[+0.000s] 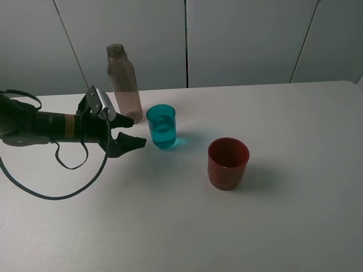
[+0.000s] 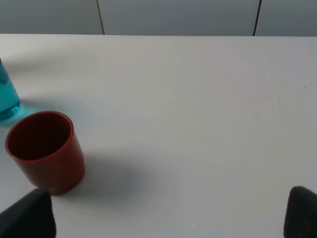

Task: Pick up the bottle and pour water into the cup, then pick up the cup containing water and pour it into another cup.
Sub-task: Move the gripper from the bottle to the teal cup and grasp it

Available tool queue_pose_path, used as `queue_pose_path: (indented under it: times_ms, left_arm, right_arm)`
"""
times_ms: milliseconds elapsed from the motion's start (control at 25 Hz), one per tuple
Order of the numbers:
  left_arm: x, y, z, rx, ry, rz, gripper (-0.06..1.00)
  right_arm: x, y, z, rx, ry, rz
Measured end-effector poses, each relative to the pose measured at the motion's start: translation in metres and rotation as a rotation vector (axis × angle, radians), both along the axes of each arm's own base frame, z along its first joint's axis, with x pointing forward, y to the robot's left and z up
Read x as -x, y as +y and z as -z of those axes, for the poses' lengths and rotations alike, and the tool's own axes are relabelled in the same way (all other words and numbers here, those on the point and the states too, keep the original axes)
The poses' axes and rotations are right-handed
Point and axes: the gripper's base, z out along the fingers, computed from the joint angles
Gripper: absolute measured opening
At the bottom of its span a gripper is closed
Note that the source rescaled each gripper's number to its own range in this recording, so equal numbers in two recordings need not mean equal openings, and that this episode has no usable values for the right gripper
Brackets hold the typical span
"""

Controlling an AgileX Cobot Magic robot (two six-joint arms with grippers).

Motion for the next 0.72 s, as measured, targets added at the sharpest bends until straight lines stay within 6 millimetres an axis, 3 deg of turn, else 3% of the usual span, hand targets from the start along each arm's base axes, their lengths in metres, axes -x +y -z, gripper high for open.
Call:
queue_pose_path:
  times_ms: [720]
  left_arm:
    - [-0.014, -0.016, 0.008, 0.03, -0.033, 0.052, 0.99]
  right_arm:
    - [0.0, 0.0, 0.0, 0.0, 0.0, 0.0]
